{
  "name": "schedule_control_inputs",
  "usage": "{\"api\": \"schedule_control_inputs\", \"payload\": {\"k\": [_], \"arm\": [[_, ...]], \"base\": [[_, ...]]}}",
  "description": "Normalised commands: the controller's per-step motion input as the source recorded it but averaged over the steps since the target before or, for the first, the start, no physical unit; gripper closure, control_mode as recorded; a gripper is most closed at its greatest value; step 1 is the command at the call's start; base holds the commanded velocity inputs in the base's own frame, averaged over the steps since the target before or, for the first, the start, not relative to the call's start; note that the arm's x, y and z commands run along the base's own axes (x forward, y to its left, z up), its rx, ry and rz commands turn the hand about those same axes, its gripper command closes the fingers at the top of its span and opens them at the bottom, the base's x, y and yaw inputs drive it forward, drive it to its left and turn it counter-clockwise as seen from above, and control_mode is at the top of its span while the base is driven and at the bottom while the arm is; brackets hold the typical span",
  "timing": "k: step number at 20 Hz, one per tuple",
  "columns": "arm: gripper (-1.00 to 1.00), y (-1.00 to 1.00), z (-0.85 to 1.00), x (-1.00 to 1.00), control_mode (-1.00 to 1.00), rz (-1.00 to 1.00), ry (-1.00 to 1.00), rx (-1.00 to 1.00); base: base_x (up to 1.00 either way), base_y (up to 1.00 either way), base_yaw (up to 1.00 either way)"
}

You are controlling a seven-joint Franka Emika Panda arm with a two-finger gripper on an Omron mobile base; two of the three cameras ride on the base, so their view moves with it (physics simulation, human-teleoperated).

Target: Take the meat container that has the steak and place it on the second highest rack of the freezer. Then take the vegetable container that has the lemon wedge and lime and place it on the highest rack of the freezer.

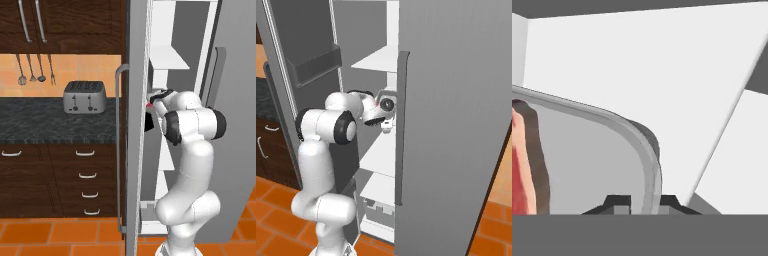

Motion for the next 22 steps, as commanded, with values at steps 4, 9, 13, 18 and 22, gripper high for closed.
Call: {"api": "schedule_control_inputs", "payload": {"k": [4,9,13,18,22], "arm": [[-1.0,-0.02,-0.08,-0.2,-1.0,0.0,-0.14,0.0],[-1.0,0.0,0.31,-0.37,-1.0,0.0,-0.16,0.0],[-1.0,-0.09,0.57,-0.88,-1.0,0.0,-0.05,0.01],[-1.0,-0.2,0.39,-0.97,-1.0,0.0,0.0,0.0],[-1.0,-0.27,0.21,-1.0,-1.0,0.0,0.0,0.0]], "base": [[0.0,0.0,0.0],[0.0,0.0,0.0],[0.0,0.0,0.0],[0.0,0.0,0.0],[0.0,0.0,0.0]]}}
